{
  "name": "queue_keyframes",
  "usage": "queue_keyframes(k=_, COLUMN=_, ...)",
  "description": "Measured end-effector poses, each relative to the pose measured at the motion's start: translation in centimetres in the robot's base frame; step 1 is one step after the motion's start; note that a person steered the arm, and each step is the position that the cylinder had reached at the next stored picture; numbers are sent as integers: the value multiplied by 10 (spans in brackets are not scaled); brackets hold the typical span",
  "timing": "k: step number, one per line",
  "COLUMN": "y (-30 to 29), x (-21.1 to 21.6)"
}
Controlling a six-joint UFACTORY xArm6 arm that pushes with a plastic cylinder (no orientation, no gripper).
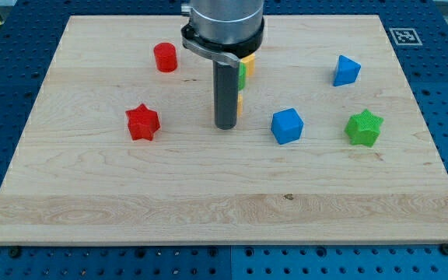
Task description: Slide yellow heart to the yellow hexagon
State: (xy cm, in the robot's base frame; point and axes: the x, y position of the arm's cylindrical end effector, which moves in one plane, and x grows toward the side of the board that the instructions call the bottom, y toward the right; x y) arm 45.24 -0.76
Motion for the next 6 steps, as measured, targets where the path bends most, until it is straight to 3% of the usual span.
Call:
queue_keyframes(k=3, y=-23, x=-18)
queue_keyframes(k=4, y=-7, x=-40)
queue_keyframes(k=6, y=9, x=-32)
